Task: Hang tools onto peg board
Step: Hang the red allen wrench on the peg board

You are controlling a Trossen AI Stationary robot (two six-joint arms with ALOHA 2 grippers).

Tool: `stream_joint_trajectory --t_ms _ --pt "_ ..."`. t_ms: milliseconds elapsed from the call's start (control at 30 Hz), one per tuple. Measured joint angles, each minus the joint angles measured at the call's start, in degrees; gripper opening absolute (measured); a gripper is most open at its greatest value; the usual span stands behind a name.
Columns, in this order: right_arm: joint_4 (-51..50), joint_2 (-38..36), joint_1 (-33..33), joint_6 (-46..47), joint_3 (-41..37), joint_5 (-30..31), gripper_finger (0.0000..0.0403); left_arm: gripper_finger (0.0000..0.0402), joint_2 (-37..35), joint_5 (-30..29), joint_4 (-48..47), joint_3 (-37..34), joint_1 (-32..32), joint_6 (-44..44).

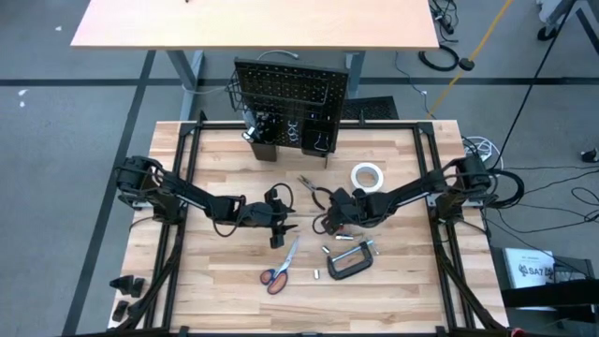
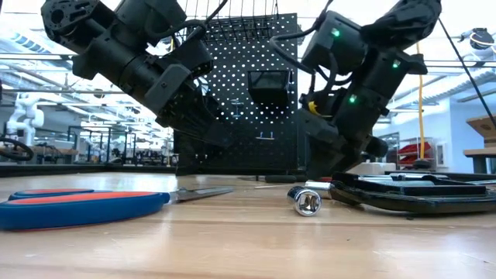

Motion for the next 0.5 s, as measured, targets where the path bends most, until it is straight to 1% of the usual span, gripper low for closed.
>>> stream_joint_trajectory --t_ms 67,233,400,500 --pt "-0.2 -0.3 0.5 0.0 0.0 1.0 0.0137 0.0228 0.0 0.0 0.0 0.0 0.0 0.0" --pt "-1.3 -3.7 0.7 -2.5 -0.4 0.4 0.0125 0.0228 0.0 0.0 -0.3 0.0 -0.3 0.0" --pt "-0.9 -10.4 1.3 -9.0 -0.3 6.1 0.0126 0.0228 0.0 0.0 -0.3 0.0 -0.2 0.0" --pt "-0.7 -14.5 2.8 -14.2 -0.3 8.1 0.0129 0.0228 0.0 0.0 -0.3 0.0 -0.2 0.0"
